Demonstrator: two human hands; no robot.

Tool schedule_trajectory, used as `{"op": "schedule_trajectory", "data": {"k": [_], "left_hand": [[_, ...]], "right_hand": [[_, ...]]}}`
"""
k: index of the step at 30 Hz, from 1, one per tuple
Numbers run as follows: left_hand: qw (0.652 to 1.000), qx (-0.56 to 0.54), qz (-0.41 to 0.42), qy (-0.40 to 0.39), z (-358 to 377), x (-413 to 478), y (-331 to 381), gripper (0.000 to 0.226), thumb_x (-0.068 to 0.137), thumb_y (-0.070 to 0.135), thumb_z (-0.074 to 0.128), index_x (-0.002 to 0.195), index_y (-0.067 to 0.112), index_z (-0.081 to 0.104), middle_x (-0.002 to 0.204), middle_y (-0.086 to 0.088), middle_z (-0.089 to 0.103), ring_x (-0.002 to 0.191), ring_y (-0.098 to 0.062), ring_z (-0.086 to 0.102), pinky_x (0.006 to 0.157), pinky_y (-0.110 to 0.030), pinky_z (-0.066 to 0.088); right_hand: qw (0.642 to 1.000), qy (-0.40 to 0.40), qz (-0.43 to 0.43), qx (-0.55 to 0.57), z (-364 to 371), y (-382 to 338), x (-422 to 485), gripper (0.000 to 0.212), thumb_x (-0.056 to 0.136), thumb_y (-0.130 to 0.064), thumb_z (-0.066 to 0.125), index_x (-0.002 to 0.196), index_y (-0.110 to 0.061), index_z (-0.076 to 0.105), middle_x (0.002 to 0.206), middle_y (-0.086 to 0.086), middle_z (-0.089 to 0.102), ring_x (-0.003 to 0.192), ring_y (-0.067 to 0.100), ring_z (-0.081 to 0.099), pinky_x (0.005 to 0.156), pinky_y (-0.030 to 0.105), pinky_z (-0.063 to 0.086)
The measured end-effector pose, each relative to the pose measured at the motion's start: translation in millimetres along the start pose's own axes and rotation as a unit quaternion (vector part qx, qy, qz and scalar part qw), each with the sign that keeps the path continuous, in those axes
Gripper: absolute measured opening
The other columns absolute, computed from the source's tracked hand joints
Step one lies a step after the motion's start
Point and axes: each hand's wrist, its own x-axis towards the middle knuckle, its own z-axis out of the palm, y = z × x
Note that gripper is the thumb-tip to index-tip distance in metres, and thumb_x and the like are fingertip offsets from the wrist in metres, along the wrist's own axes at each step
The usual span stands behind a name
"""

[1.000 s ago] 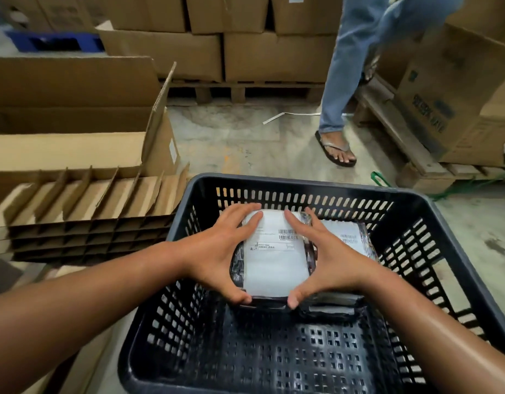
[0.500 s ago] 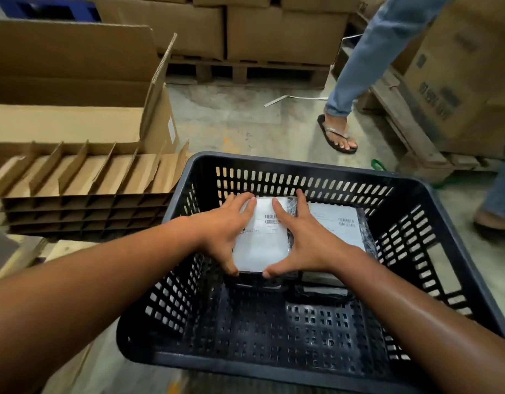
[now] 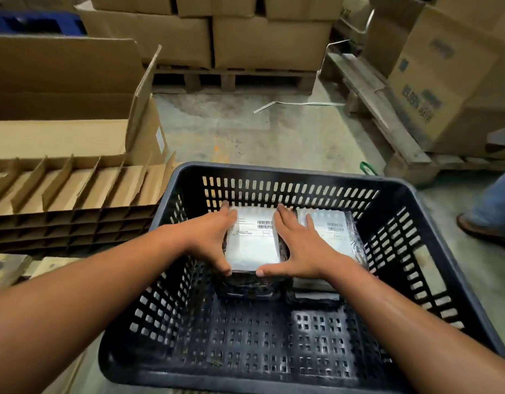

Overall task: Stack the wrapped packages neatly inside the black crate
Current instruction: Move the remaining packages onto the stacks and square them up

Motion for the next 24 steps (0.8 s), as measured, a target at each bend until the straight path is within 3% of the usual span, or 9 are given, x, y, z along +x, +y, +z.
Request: {"op": "schedule_trajectory", "data": {"k": [5,11,15,18,22,24], "left_hand": [[1.0,0.002,-0.002,-0.001,-2,5,-2,0.148,0.059,0.045,0.092,0.16,0.005,-0.01,0.167,-0.018,-0.02,0.153,-0.031,0.019,0.116,-0.016,0.011],[1.0,-0.004,0.0,-0.007,-4,11,-4,0.15,0.057,0.043,0.093,0.16,0.009,-0.01,0.167,-0.016,-0.02,0.153,-0.03,0.019,0.112,-0.014,0.01],[1.0,-0.019,-0.01,-0.012,-2,8,-6,0.152,0.057,0.047,0.093,0.16,0.007,-0.011,0.167,-0.013,-0.022,0.154,-0.027,0.016,0.111,-0.011,0.011],[1.0,-0.014,-0.011,-0.004,-11,4,-2,0.154,0.051,0.054,0.096,0.161,0.009,-0.002,0.17,-0.01,-0.014,0.155,-0.027,0.013,0.117,-0.019,0.011],[1.0,-0.006,-0.012,-0.021,-24,-1,5,0.154,0.047,0.06,0.096,0.163,0.017,0.004,0.171,-0.011,-0.006,0.156,-0.03,0.011,0.124,-0.035,0.012],[0.999,-0.017,-0.03,-0.027,-31,-1,8,0.152,0.05,0.059,0.095,0.163,0.018,0.002,0.171,-0.009,-0.001,0.156,-0.028,0.01,0.126,-0.038,0.012]], "right_hand": [[1.0,0.016,0.018,0.002,5,-4,2,0.143,0.067,-0.101,0.041,0.164,-0.012,-0.014,0.171,0.005,-0.025,0.159,0.02,-0.018,0.125,0.058,-0.013],[0.999,0.034,0.002,0.016,7,6,7,0.144,0.064,-0.103,0.044,0.166,-0.016,-0.009,0.172,-0.001,-0.02,0.159,0.015,-0.015,0.124,0.052,-0.019],[0.998,0.063,-0.001,0.032,10,7,7,0.146,0.06,-0.106,0.043,0.167,-0.018,-0.003,0.173,-0.005,-0.016,0.159,0.011,-0.013,0.124,0.049,-0.02],[0.997,0.069,0.003,0.041,8,4,2,0.143,0.062,-0.104,0.046,0.167,-0.018,0.001,0.175,-0.005,-0.011,0.159,0.009,-0.01,0.126,0.051,-0.015],[0.995,0.056,0.019,0.077,-9,1,-3,0.123,0.077,-0.09,0.055,0.167,-0.018,0.011,0.176,-0.003,0.003,0.16,0.012,0.003,0.128,0.051,-0.007],[0.993,0.063,0.025,0.1,-27,-5,-6,0.101,0.089,-0.068,0.065,0.166,-0.017,0.022,0.173,0.002,0.022,0.158,0.02,0.021,0.129,0.047,0.01]]}}
